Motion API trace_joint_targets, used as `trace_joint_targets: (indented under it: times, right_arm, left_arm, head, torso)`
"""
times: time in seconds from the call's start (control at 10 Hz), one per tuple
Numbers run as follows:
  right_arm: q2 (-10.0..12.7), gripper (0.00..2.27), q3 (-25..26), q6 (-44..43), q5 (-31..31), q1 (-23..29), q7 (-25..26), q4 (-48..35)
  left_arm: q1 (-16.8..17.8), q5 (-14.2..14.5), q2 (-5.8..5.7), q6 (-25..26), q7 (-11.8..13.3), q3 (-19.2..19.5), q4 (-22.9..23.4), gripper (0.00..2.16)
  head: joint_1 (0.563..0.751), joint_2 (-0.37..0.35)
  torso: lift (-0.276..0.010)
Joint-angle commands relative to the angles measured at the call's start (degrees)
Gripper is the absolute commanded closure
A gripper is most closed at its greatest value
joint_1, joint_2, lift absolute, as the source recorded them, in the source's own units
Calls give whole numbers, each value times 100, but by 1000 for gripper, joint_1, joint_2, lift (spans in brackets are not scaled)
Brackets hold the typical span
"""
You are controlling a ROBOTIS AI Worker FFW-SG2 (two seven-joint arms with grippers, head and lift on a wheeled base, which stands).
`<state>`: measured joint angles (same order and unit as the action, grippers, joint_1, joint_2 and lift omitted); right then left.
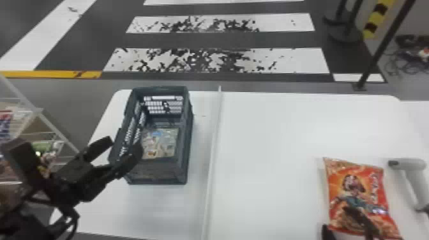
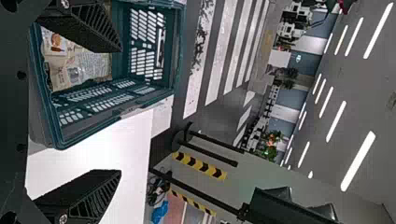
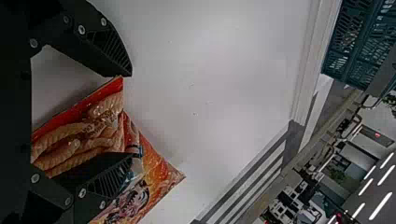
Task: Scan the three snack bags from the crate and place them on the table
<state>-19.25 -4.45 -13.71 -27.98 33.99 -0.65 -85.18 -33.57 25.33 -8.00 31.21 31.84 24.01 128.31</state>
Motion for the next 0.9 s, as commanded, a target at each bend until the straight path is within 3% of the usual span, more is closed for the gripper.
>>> trace_joint_targets:
  times: [0.0, 0.5, 0.6, 0.8]
  right_arm:
    - [0, 2159, -12, 84, -14, -24, 21, 1]
    - [0, 2229, 349, -1058, 223, 424, 311, -368]
    - [-9, 2229, 533, -1216, 610, 679, 171, -755]
    - [62, 2229, 1184, -1234, 2218, 1224, -664, -1880]
  left_arm:
    - [-9, -2, -9, -14, 24, -1, 1, 70]
    - [-44, 25, 0, -14, 103, 43, 80, 70]
    - [-44, 25, 0, -14, 112, 34, 89, 70]
    - [-44, 25, 18, -14, 103, 7, 97, 70]
  head:
    - [695, 63]
    - [695, 67]
    - [695, 68]
    - [695, 57]
  torso:
    - [-36]
    - [-36]
    - [-36]
    - [-36]
